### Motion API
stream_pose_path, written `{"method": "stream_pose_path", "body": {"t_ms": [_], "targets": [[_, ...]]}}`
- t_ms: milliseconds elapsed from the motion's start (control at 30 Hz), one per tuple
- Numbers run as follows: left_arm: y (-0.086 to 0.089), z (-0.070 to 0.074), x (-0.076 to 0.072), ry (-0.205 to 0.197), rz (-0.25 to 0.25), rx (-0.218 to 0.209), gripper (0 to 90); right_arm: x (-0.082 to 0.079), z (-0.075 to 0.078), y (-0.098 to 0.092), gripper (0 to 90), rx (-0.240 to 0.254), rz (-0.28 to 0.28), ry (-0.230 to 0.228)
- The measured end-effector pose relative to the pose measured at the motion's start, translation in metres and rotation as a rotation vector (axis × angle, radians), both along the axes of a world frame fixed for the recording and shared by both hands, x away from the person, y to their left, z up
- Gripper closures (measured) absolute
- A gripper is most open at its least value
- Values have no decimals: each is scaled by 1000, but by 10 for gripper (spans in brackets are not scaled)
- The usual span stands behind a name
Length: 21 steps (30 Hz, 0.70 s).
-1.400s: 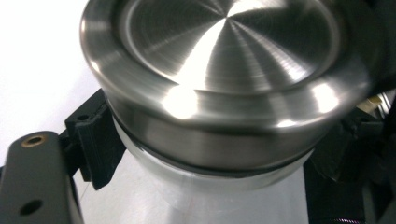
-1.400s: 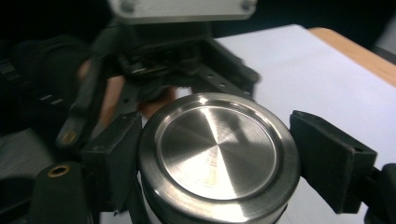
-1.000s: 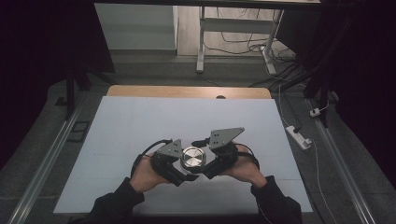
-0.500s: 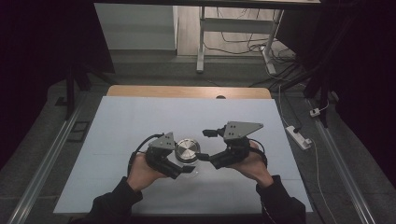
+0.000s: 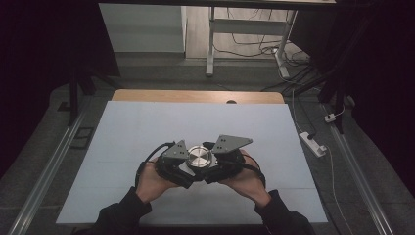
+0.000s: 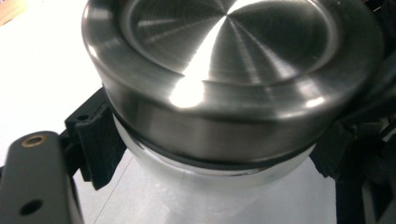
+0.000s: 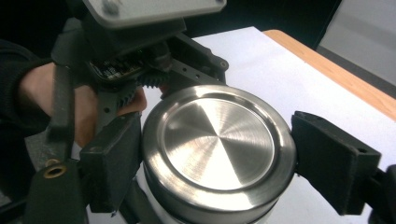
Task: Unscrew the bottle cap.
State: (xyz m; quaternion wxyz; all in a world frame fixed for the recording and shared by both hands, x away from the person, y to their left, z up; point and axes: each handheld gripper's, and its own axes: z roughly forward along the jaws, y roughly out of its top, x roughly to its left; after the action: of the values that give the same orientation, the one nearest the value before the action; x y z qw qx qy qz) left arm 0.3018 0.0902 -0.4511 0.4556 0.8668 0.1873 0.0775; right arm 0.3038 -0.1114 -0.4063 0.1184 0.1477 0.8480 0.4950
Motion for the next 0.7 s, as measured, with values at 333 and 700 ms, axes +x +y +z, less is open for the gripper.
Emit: {"method": "stream_pose_path", "body": {"t_ms": [333, 700], "targets": [[0, -3, 1, 8, -64, 5, 162, 7, -2, -8, 196, 30, 87, 58], [3, -4, 3, 12, -149, 3, 162, 10, -3, -12, 196, 65, 157, 55]]}}
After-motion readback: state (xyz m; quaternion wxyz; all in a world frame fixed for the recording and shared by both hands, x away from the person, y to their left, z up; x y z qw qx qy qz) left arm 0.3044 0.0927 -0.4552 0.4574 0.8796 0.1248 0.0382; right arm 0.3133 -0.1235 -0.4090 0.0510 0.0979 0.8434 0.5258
